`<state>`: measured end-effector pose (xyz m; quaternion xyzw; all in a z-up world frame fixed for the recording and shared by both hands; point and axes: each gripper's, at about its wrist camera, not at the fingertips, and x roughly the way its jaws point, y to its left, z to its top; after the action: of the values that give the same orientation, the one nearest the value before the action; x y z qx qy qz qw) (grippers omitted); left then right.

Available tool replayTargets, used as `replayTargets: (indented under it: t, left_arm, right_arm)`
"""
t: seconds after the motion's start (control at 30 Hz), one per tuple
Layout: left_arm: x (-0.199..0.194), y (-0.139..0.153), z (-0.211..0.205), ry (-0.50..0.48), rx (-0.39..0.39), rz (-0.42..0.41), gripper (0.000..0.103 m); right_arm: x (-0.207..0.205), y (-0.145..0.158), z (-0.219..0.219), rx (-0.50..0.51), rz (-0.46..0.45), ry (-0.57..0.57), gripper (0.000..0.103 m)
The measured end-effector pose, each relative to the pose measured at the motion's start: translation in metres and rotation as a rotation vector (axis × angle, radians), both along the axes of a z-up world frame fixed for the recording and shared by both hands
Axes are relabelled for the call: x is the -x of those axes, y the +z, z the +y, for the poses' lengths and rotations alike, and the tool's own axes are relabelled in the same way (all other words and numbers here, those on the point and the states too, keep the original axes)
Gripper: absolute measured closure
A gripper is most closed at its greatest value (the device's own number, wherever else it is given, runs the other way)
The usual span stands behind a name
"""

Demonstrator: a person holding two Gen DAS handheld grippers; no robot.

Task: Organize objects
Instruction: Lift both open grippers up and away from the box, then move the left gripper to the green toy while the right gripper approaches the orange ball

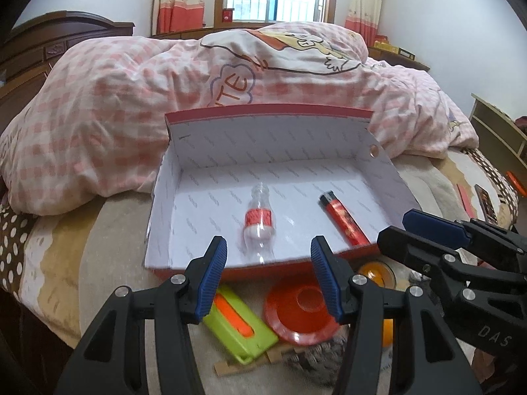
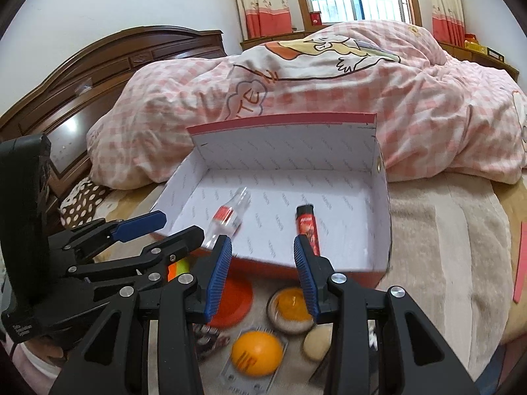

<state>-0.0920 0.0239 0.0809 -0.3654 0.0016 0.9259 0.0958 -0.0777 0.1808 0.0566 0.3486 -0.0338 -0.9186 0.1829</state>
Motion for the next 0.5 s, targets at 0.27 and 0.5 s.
replayTargets:
  t: [0.27,0.5]
  left_arm:
    - [-0.029,-0.001,0.0,-0.015,-0.004,0.004,0.049]
    - [-0.053,-0.006,-0.002,-0.022,-0.003,0.002,0.049]
  right_arm:
    - [-0.029,-0.008,0.002,0.02,-0.015,-0.007,0.062]
    - [-0.049,-0.016,0.007,0.033,-0.026,-0.021,0.062]
